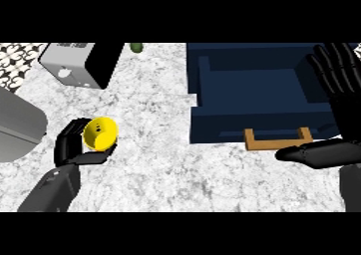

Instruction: Pick up the cup, place it into the drawer and close the drawer

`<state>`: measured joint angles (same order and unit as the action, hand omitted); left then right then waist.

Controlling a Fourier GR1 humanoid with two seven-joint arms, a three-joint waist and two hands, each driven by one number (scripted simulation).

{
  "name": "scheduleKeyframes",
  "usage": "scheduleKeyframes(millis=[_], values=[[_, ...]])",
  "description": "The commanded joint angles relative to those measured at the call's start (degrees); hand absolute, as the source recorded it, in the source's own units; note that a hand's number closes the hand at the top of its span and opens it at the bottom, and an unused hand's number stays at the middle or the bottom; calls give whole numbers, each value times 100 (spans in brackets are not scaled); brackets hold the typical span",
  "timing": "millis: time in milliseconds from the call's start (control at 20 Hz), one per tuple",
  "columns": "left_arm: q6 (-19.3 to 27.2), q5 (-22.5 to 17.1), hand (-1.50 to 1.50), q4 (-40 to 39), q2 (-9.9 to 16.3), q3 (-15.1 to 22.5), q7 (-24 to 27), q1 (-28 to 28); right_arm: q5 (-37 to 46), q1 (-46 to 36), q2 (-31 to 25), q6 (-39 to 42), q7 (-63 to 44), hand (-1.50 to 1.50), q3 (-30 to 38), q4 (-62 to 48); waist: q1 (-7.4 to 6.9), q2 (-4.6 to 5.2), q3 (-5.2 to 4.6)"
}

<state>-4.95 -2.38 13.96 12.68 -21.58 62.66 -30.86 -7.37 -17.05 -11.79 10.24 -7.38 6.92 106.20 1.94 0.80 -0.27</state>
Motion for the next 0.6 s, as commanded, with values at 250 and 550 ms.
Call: scheduleKeyframes(millis=[250,550], values=[[-623,-130,150,502,-492,52,590,-271,17,-29,-72,44,120,-150,130,-287,-156,-54,21],[-490,-27,150,1273,-743,477,-381,-922,-90,36,-253,114,-76,-150,302,-205,-235,-124,34]])
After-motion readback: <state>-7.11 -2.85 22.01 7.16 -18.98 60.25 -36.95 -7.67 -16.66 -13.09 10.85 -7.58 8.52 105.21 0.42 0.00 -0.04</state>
